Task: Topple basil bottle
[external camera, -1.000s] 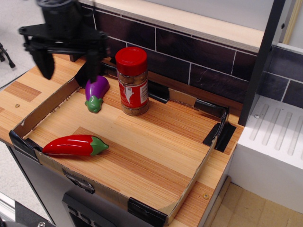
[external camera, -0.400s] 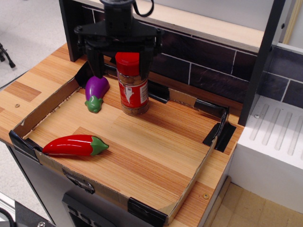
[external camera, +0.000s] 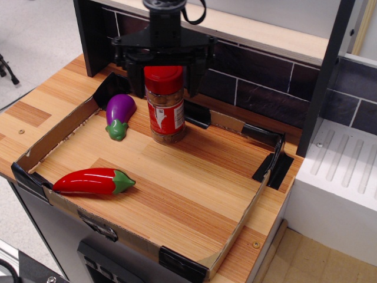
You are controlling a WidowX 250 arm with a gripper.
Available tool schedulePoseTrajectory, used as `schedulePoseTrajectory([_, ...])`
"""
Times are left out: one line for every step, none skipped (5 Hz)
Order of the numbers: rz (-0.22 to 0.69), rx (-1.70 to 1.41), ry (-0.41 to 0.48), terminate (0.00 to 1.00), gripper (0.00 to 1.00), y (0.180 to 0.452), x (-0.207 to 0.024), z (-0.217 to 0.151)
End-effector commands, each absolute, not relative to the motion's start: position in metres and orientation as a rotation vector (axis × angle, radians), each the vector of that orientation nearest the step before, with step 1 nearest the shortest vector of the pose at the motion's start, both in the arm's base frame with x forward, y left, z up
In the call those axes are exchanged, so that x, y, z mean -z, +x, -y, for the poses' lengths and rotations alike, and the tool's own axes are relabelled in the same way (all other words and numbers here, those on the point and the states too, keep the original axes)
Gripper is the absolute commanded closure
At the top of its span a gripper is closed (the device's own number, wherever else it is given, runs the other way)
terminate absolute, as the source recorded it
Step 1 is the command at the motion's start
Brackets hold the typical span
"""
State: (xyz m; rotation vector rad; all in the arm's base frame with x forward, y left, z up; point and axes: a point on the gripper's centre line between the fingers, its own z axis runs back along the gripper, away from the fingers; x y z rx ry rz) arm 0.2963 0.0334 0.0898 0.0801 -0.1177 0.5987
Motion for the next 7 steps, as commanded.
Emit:
schedulePoseTrajectory([0.213,-0.651,0.091,0.0,0.0,0.323,-0.107,-0.042])
schedulePoseTrajectory([0.204,-0.669,0.116,0.0,0.0,0.328,-0.101,-0.05])
schedulePoseTrajectory([0.216,-0.694,0.131,0.0,0.0,0.33,-0.099,-0.055])
schedulePoseTrajectory([0.214,-0.726,0.132,0.0,0.0,0.332,-0.094,-0.059])
schedulePoseTrajectory([0.229,-0.726,0.113,0.0,1.0,0.331,-0.1,-0.059])
schedulePoseTrajectory([0.253,-0.732,0.11,0.0,1.0,0.329,-0.105,-0.057])
schedulePoseTrajectory([0.408,-0.74,0.15,0.0,1.0,0.321,-0.111,-0.049])
